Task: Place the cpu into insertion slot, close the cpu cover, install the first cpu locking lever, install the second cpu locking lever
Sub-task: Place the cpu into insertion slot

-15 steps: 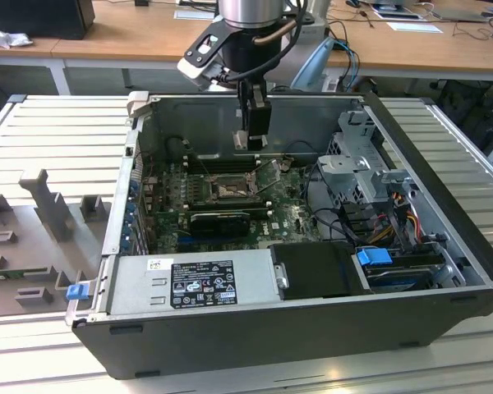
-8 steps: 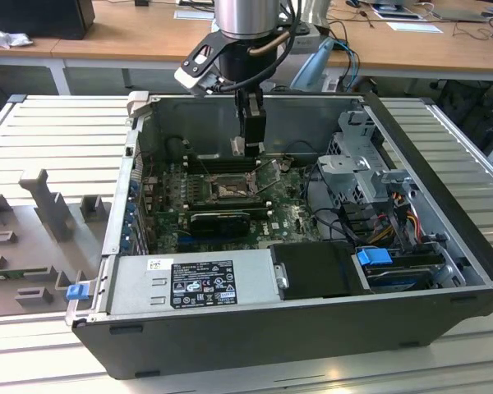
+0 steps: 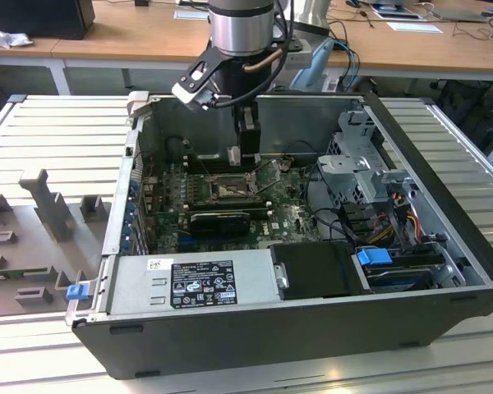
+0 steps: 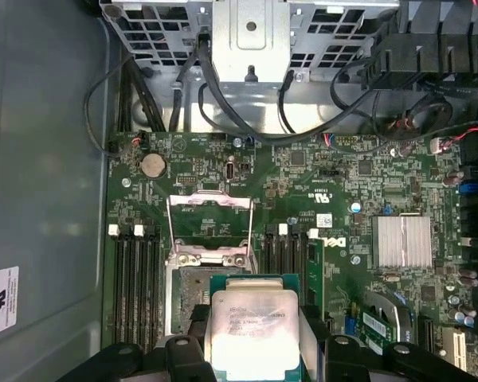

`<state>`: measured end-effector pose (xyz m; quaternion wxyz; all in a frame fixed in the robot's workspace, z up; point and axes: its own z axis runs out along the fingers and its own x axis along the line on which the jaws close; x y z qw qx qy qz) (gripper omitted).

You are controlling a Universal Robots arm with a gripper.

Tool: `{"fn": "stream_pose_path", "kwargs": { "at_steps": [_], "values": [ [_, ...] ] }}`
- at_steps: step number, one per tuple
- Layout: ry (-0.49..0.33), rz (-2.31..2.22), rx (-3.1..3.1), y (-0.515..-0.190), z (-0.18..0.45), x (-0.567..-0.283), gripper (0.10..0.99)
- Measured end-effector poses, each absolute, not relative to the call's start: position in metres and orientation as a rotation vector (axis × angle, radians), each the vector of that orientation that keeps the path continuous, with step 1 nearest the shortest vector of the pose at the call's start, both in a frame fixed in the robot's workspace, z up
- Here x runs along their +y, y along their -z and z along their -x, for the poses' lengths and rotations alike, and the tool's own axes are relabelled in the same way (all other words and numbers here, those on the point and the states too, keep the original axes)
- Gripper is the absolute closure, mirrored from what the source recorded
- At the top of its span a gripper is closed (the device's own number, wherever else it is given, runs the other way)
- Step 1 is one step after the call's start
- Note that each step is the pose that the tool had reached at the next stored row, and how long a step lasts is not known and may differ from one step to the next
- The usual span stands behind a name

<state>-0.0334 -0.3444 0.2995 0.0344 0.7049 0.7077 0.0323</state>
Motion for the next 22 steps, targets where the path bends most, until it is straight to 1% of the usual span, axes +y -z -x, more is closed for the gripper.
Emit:
{"fn": "stream_pose_path", "kwargs": {
  "at_steps": [13,22],
  "values": [
    [-0.099,-2.171,2.172,-0.281,0.034,-0.344,0.557],
    [-0.099,-2.166,2.178,-0.255,0.036,-0.343,0.557]
  ]
}}
